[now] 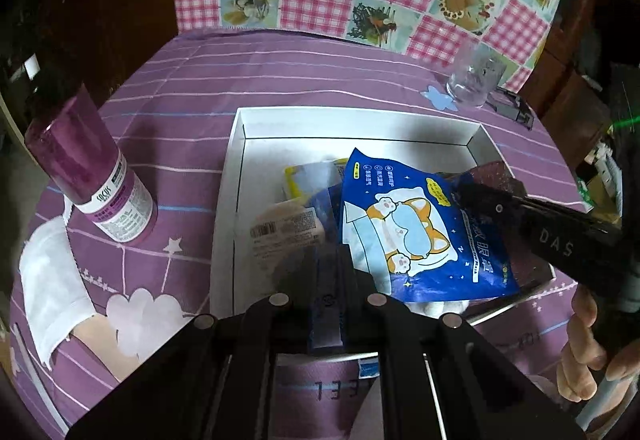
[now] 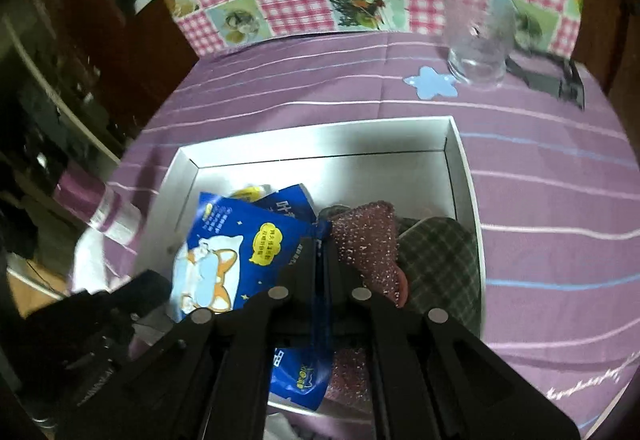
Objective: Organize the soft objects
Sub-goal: 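Lower the lavender pad into the box and open the left tool while the right tool lowers the blue packet, then press the blue packet down into the box with the right tool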
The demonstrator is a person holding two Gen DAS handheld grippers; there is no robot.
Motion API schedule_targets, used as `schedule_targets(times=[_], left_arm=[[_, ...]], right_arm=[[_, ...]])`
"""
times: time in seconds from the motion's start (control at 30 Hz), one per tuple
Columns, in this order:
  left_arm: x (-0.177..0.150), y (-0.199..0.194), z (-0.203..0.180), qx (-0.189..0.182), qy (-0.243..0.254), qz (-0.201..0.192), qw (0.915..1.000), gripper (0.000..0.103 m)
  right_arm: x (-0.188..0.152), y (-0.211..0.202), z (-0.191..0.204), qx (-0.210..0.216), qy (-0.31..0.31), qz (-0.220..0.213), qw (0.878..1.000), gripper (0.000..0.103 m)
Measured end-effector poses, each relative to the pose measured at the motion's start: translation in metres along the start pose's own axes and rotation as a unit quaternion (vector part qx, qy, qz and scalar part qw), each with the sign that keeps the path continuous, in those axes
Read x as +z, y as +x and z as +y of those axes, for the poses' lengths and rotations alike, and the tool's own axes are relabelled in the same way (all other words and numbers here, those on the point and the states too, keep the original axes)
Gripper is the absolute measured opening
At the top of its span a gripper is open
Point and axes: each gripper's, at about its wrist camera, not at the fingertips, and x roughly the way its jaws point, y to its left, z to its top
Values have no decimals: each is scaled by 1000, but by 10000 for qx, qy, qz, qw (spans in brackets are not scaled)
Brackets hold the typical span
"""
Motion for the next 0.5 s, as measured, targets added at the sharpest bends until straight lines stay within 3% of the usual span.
schedule_targets(times=[0.27, 0.33, 0.4, 0.5], left_arm=[[0, -1, -2, 72, 166, 19, 9998, 7], [2, -6, 0, -67, 136, 25, 9999, 7], [3, -13, 3, -176, 79, 19, 9998, 7], [6, -24, 6, -136, 109, -16, 9998, 7]], right_arm=[[3, -6, -10, 304, 364, 157, 9988, 4], [4, -13, -12, 396, 475, 169, 9979, 6], [5, -24, -16, 536, 697, 153, 9960, 15], [5, -42, -21, 728, 931, 76, 9930, 19]])
